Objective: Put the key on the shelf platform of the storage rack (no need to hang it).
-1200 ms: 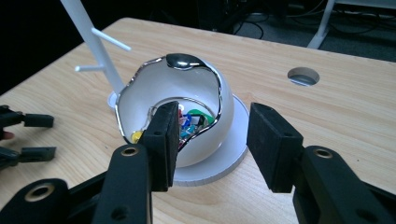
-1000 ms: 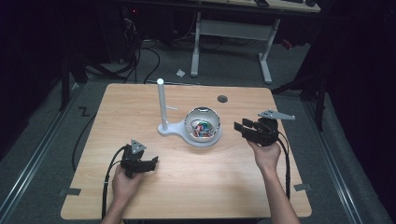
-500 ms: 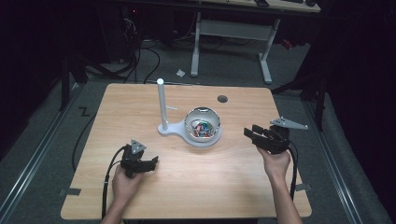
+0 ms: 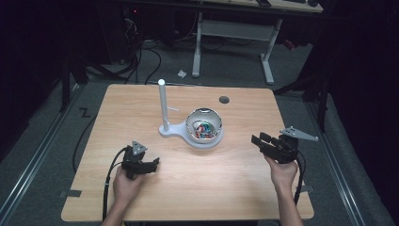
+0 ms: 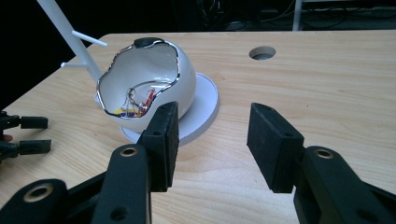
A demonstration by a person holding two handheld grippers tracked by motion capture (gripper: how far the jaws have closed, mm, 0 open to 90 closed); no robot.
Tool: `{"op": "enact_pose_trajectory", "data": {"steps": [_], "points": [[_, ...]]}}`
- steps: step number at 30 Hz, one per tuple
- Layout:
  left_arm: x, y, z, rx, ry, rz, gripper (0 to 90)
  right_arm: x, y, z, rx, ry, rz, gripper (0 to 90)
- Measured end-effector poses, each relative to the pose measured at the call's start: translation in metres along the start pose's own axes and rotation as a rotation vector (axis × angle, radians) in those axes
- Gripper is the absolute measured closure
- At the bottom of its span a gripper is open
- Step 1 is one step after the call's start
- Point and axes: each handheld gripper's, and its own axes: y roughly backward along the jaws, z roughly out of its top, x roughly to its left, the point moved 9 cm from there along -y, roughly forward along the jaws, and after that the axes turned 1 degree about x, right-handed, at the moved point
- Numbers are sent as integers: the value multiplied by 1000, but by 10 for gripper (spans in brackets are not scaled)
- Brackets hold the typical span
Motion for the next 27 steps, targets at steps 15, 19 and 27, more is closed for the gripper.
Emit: {"op": "enact_pose_trajectory", "data": {"steps": [15, 19, 27], "points": [[0, 0, 0, 1, -1, -2, 211, 1, 2, -25, 32, -1, -11, 536], [0, 0, 0, 1, -1, -1, 211, 0, -3, -34, 46, 7, -19, 532], [0, 0, 0, 1, -1, -1, 211, -1, -10, -49, 63, -7, -16, 533]]}}
